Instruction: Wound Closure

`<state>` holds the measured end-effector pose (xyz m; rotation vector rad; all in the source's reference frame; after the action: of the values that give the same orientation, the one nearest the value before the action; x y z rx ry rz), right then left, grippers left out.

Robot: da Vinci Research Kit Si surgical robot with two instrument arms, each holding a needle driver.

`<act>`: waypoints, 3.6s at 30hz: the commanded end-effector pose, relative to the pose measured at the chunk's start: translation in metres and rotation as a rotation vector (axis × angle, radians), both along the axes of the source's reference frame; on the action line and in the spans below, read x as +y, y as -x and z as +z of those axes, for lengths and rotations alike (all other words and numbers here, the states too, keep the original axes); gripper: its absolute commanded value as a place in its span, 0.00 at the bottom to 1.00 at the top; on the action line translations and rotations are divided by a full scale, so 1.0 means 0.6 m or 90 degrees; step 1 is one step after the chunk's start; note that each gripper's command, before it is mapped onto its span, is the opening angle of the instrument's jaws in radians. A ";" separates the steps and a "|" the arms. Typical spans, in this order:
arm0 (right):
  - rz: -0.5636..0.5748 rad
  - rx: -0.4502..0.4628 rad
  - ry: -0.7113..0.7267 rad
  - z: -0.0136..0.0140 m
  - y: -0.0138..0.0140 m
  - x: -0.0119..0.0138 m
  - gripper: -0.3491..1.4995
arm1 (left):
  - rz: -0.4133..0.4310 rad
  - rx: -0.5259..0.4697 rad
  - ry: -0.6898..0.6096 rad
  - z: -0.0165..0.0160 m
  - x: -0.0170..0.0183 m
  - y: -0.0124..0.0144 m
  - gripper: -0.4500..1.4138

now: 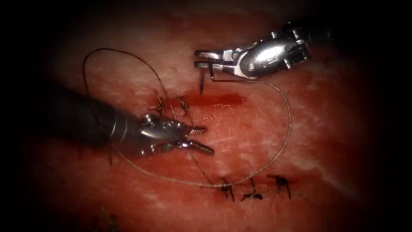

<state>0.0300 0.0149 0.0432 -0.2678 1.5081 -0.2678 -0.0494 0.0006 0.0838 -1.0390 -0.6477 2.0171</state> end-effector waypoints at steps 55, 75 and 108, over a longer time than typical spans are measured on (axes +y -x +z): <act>-0.012 -0.035 0.252 0.0141 0.0041 -0.0220 0.00 | 0.008 -0.010 -0.013 -0.0011 0.0004 -0.0018 0.49; -0.069 -0.076 0.201 0.0219 0.0029 -0.0260 0.00 | 0.007 -0.004 -0.024 -0.0007 -0.0006 -0.0030 0.49; -0.069 -0.173 -0.026 0.0297 0.0066 -0.0265 0.00 | 0.009 -0.002 -0.026 -0.0011 -0.0007 -0.0030 0.49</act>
<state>0.0256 -0.0001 0.0606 -0.1048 1.2566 -0.3386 -0.0471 0.0009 0.0826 -1.0139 -0.6937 2.0079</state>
